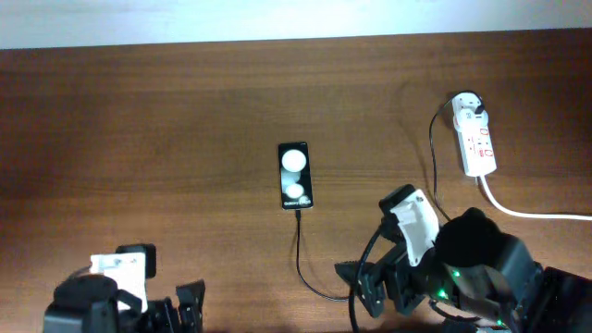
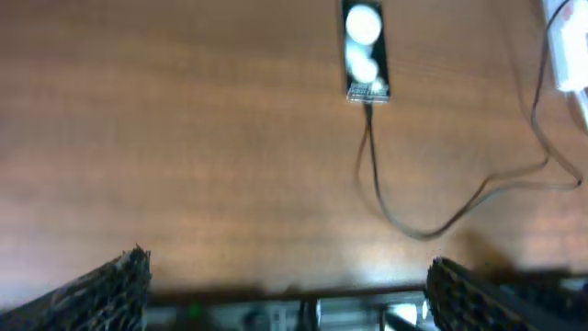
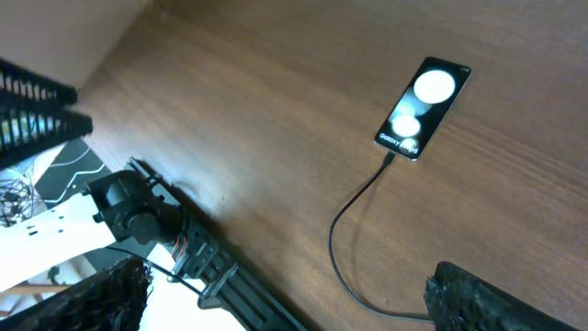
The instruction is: Plug charger to phone and switch on socket
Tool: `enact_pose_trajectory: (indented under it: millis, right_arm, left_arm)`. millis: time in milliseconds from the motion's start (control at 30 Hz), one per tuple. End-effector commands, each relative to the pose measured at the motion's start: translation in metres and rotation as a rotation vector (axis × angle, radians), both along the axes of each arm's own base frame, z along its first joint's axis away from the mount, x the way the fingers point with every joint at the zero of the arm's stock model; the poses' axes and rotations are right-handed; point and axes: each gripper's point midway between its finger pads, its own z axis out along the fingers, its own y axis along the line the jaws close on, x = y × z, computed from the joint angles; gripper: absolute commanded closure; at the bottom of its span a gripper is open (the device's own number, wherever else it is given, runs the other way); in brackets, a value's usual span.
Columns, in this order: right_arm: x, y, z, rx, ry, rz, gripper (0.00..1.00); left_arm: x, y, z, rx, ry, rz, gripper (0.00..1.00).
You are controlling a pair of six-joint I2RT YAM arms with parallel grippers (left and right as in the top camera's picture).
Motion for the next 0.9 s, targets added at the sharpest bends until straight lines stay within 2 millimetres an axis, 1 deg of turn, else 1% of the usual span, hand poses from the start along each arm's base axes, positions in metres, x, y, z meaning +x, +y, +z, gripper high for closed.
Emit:
enact_pose_trajectory:
  millis: [0,67,133,333,400,500,567,733,867]
  right_arm:
    - [0.006,0.003,0.003,-0.001,-0.008,-0.01,0.01]
    - [0.005,0.006,0.0,-0.005,0.008,0.002,0.01]
    - [0.007,0.009,0.002,0.007,0.001,0.004,0.01]
    - [0.019,0.024,0.026,0.099,-0.076,0.004,0.01]
    - [0.025,0.031,0.031,0.121,-0.093,0.004,0.01]
    - [0.031,0.043,0.032,0.136,-0.093,0.017,0.01]
    - [0.037,0.05,0.03,0.134,-0.091,0.018,0.01]
    - [0.04,0.054,0.032,0.143,-0.1,0.017,0.01]
    - [0.04,0.054,0.032,0.143,-0.1,0.017,0.01]
  left_arm:
    - [-0.019,0.004,-0.007,0.018,0.02,-0.004,0.01]
    - [-0.028,0.006,-0.006,0.012,-0.014,-0.003,0.01]
    - [-0.036,0.007,-0.004,0.006,-0.057,-0.003,0.01]
    - [-0.062,0.011,0.004,-0.021,-0.23,-0.002,0.01]
    - [-0.066,0.012,0.004,-0.025,-0.257,-0.002,0.01]
    - [-0.068,0.013,0.005,-0.025,-0.272,0.017,0.01]
    - [-0.069,0.015,0.005,-0.02,-0.29,0.075,0.01]
    - [-0.079,0.016,0.005,-0.025,-0.352,0.09,0.01]
    - [-0.097,0.017,0.004,-0.036,-0.456,0.089,0.01]
